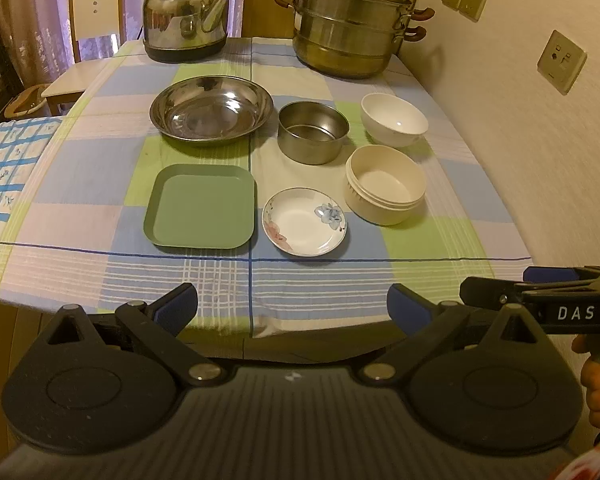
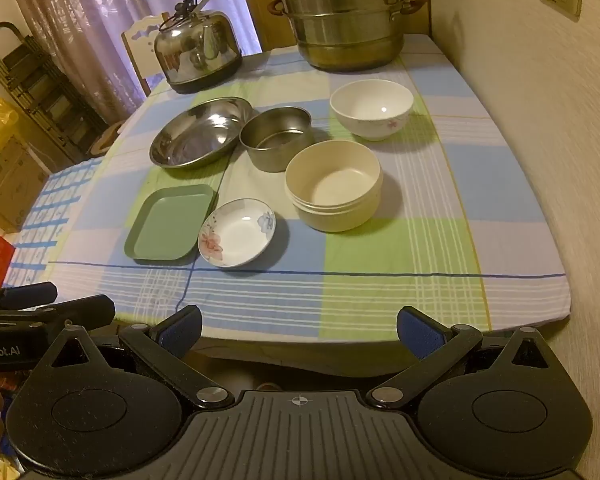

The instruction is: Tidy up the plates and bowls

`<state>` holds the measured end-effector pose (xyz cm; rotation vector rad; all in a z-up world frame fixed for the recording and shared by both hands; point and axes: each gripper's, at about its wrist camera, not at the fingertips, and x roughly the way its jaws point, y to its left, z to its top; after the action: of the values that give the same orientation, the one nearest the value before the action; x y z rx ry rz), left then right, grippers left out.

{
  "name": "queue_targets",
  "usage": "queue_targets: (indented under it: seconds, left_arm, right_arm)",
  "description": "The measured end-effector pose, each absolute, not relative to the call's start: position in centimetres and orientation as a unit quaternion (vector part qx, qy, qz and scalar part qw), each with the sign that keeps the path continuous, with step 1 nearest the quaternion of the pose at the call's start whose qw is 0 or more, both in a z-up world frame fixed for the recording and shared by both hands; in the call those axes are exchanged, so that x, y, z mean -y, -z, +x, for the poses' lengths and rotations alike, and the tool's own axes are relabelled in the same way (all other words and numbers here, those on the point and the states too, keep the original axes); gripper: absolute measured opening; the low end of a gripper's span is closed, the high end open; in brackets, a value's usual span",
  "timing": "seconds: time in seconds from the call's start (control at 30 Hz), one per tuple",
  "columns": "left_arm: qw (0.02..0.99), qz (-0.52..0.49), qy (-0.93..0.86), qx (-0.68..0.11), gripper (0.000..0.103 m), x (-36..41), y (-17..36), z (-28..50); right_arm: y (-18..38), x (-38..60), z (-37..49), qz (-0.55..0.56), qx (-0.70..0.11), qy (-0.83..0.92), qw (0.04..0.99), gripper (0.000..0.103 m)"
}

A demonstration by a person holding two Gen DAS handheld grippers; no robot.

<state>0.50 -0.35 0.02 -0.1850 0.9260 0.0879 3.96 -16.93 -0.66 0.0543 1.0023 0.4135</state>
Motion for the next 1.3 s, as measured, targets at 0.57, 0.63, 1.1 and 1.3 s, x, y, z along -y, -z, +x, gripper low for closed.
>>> queue_targets:
  seconds: [0.57, 0.63, 1.1, 1.3]
  left_arm:
    - [0.890, -0.090, -0.039, -0.445, 0.101, 0.18, -0.10, 0.56]
    - [0.890, -0.090, -0.039, -0.445, 0.101, 0.20, -0.11, 0.60]
    - [0.890, -0.090, -0.039, -0.445, 0.101, 0.24, -0.16, 0.56]
    - [0.890, -0.091, -0.039, -0.445, 0.101, 0.36, -0.29, 0.72]
  right_arm:
    - [0.59, 16.96, 4.00, 0.026, -0.477, -0.197, 0.856, 0.103]
    - [0.56, 16.97, 3.99, 0.025, -0.477, -0.197, 0.856, 0.103]
    - [0.48, 17.07, 3.94, 0.025, -0.477, -0.197, 0.856, 0.103]
    - [0.47, 17.10, 3.93, 0.025, -0.477, -0.197, 0.856, 0.103]
